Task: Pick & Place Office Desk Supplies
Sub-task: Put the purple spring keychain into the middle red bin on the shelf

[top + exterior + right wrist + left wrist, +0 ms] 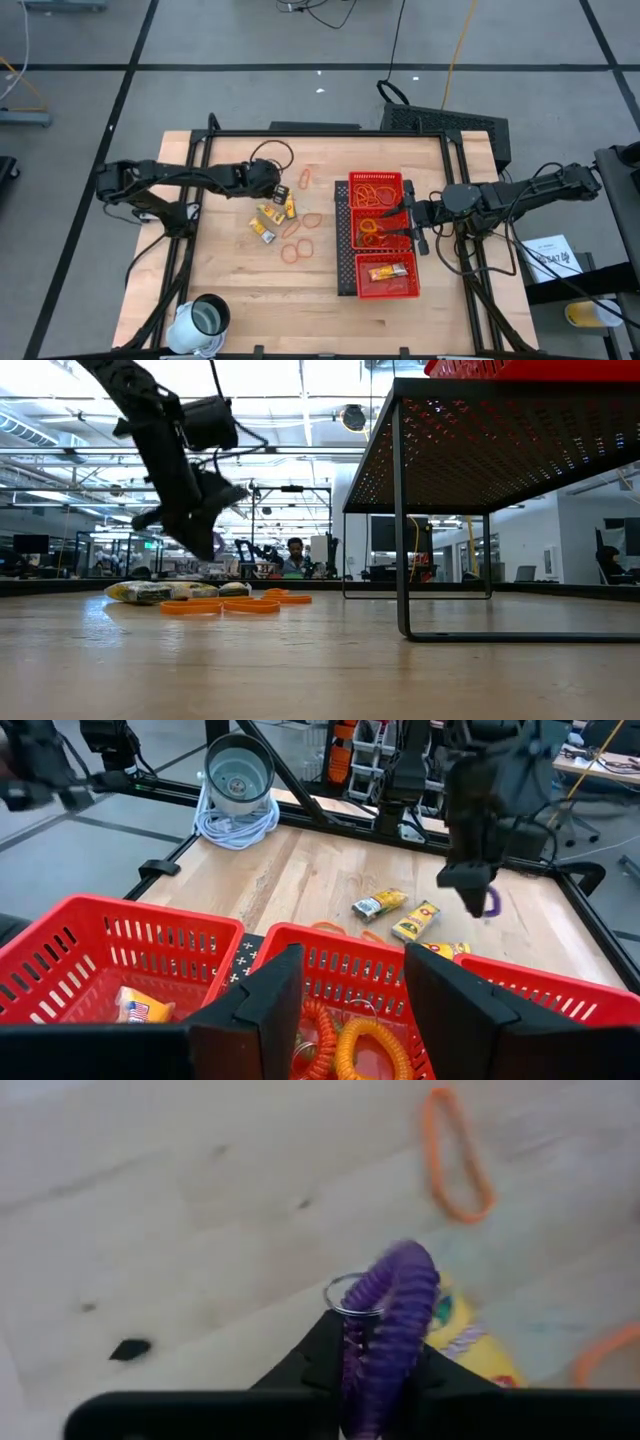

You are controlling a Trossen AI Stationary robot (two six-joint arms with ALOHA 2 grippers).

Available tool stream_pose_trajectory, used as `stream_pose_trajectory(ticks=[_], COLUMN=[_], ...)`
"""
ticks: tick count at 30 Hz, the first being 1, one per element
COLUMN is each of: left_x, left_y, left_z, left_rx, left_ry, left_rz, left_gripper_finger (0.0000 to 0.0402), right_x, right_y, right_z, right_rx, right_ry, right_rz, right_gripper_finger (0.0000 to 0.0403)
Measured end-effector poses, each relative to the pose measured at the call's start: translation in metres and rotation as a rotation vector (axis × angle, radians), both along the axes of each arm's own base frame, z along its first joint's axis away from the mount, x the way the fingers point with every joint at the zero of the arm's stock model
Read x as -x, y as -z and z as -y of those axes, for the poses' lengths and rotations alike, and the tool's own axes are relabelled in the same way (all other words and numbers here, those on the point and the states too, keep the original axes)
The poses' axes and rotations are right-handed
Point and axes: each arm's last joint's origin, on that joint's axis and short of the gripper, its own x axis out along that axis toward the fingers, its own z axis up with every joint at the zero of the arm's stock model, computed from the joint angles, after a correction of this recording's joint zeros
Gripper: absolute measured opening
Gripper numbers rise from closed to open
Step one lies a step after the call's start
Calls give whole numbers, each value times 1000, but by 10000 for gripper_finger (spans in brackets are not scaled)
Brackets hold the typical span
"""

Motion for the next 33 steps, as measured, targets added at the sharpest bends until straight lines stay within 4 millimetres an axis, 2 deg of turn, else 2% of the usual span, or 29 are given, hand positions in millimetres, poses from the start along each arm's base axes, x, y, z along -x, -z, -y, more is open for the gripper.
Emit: stream_pose_trajectory(ticks=[3,7,11,14,19,24,29,33], left_x=[-5,-16,-34,-44,-55,-59,-62,-63], left_y=[-19,-43,-66,-79,-97,-109,-119,-122], left_z=[1,5,14,25,43,54,68,74], left_rx=[-35,-103,-209,-322,-479,-601,-697,-724], left_ry=[32,116,267,395,527,641,893,920], left_rz=[67,185,321,409,553,639,740,778], left_gripper_finger=[45,26,15,29,51,33,17,29], right_x=[0,-1,-2,-2,-2,-2,-2,-2], right_y=[0,-3,-5,-5,-5,-5,-5,-5], right_z=[0,2,4,4,4,4,4,4], right_rx=[0,13,47,59,61,61,61,61], right_ry=[3,60,130,144,143,143,143,142], right_rz=[4,40,59,60,60,60,60,60], right_gripper_finger=[164,164,164,164,164,164,164,164])
